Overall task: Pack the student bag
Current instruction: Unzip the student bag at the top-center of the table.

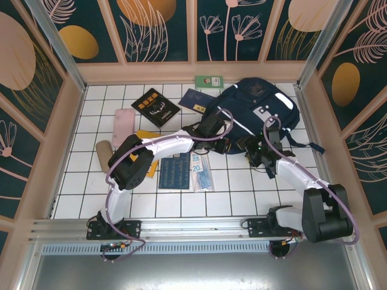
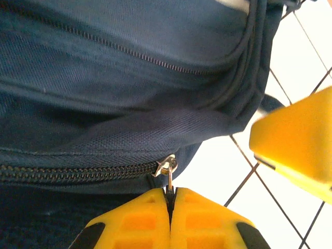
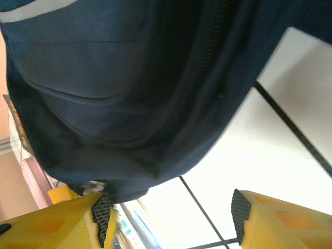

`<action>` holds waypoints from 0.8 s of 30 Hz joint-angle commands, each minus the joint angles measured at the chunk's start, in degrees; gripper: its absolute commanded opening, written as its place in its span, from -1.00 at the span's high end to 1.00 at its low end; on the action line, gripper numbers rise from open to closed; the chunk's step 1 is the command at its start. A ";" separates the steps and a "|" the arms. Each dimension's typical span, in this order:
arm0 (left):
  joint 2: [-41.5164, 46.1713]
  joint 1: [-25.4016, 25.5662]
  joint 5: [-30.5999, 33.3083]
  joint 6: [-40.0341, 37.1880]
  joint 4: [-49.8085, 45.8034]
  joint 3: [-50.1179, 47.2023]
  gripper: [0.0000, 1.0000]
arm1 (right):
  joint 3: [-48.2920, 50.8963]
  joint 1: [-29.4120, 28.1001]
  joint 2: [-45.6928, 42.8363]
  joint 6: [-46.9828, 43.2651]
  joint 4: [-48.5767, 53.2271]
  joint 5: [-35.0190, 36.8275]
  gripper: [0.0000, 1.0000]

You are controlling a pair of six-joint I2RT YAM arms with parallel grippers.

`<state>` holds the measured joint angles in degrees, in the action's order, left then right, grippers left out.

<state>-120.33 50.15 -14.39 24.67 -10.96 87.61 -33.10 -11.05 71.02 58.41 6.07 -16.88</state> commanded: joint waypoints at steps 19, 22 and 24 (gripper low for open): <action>6.47 -1.60 10.98 -1.81 -7.35 -4.54 1.00 | -8.12 6.95 6.71 -5.66 7.30 10.21 1.00; 6.68 -4.97 12.49 -1.62 -8.91 -4.84 1.00 | -7.20 10.23 4.39 -7.60 7.29 9.18 1.00; 6.52 -7.63 13.42 -1.39 -9.46 -4.78 1.00 | -6.96 11.62 3.65 -8.93 7.59 8.64 1.00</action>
<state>-116.25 47.72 -6.98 23.57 -12.86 83.50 -40.23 -2.98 76.97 54.02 12.36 -14.31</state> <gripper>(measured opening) 0.048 0.064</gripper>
